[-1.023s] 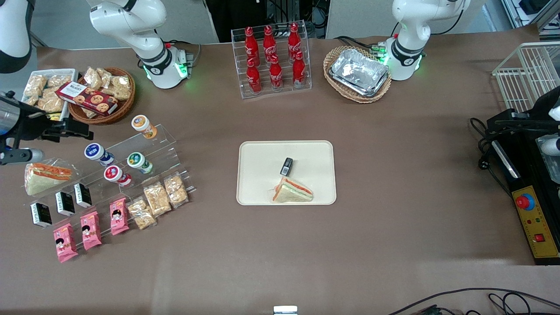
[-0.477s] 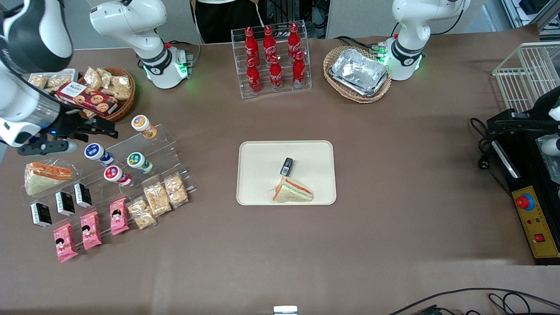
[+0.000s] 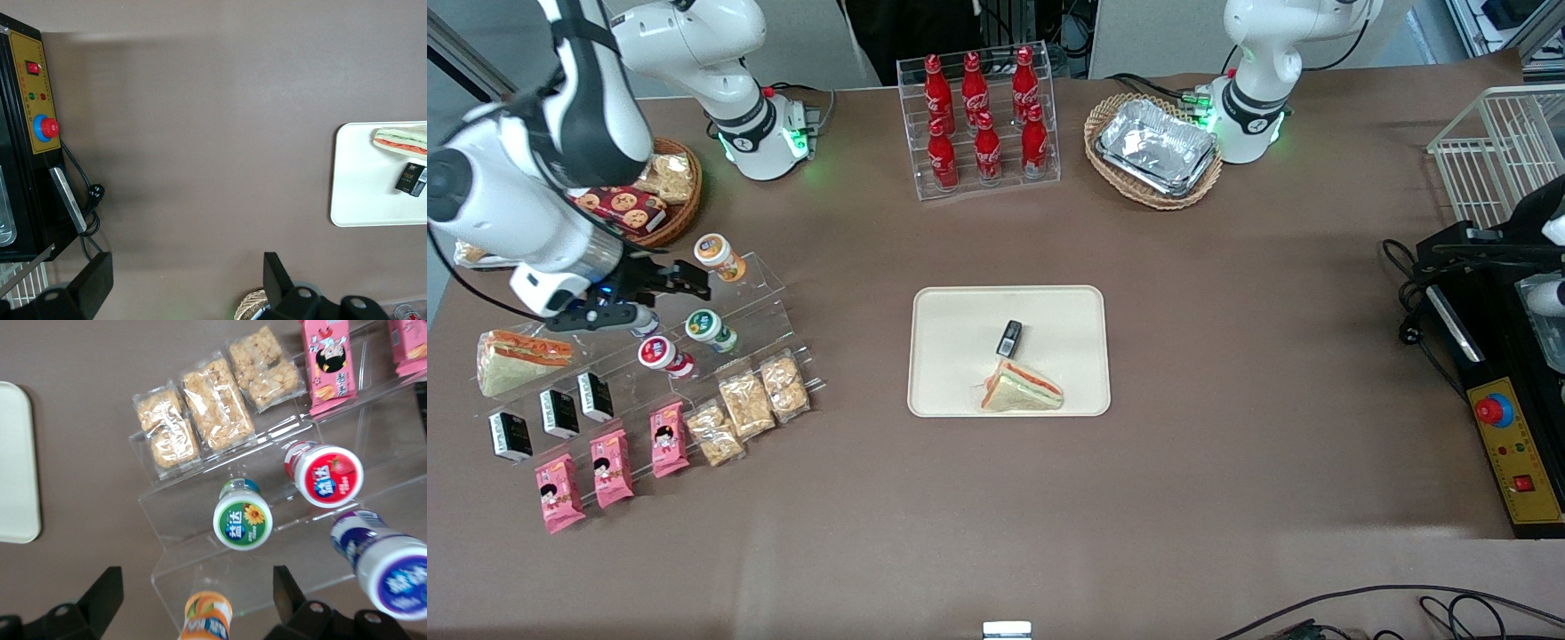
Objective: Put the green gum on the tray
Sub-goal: 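Lower the open right gripper around the green-label yogurt bottle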
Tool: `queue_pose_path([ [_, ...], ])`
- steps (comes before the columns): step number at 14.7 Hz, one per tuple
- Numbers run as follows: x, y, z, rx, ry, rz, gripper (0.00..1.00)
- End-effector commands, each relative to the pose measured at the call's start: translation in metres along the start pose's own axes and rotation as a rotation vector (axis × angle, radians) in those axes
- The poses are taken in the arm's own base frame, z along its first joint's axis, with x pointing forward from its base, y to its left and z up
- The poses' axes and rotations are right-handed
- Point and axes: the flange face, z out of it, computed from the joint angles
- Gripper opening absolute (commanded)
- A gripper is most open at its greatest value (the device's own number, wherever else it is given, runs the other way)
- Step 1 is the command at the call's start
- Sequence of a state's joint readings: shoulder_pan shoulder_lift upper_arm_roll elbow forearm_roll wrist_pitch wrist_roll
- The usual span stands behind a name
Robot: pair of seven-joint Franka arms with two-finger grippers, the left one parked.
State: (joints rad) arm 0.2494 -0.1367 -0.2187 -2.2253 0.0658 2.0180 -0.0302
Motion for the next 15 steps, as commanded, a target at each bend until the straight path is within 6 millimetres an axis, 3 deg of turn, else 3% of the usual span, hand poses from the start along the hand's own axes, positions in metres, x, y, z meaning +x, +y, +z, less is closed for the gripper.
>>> queue_pose_path([
  [1,-0.005,-0.006,0.031,-0.022,0.015,0.007,1.00],
  [6,0.008,0.001,0.058,-0.050,0.009,0.011,1.00],
  [15,0.015,0.009,0.082,-0.080,0.004,0.010,1.00],
])
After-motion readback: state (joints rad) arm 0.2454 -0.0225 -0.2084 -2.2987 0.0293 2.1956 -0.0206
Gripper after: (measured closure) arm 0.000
